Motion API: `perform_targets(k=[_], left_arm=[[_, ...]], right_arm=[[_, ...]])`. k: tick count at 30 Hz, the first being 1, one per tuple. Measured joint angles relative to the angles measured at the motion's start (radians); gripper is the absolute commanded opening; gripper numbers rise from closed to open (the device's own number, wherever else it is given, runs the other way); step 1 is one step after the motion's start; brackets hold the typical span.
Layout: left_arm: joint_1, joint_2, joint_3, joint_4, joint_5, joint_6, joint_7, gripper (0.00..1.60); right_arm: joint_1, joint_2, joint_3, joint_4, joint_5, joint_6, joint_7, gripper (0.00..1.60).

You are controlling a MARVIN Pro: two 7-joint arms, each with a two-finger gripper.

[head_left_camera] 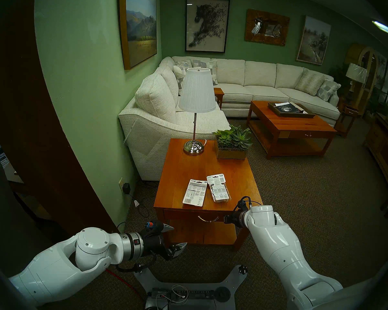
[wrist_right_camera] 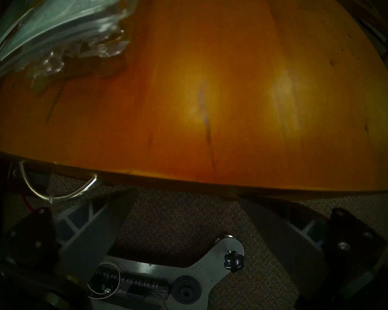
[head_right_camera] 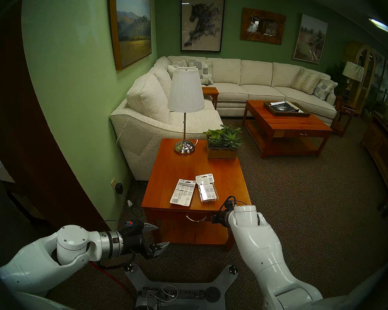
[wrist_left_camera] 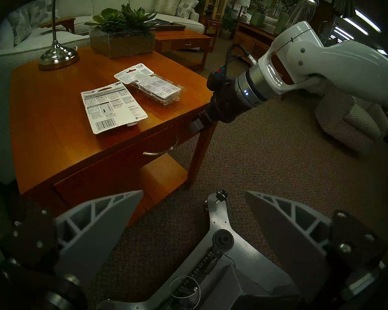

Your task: Open the drawer, take out the contents and close the drawer

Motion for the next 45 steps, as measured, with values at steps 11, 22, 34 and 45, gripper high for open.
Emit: perform_targets(k=[11, 22, 34, 45], left_arm=[[0.000, 0.002, -0.001, -0.006, 0.000, 0.000, 0.000, 1.60], [0.000, 0.003, -0.001, -0.005, 0.000, 0.000, 0.000, 1.60], [0.000, 0.003, 0.000, -0.001, 0.000, 0.000, 0.000, 1.60], [0.000, 0.003, 0.001, 0.003, 0.000, 0.000, 0.000, 1.60]], right_arm=[[0.006, 0.061, 0.022, -0.031, 0.005, 0.074, 0.099, 1.60], [-0.081, 0.114, 0.047, -0.163, 0.042, 0.143, 0.174, 1.60], [-0.192, 0.146, 0.059, -0.300, 0.079, 0.198, 0.232, 1.60], [-0.269, 0.190, 0.099, -0.420, 0.099, 0.212, 0.263, 1.60]])
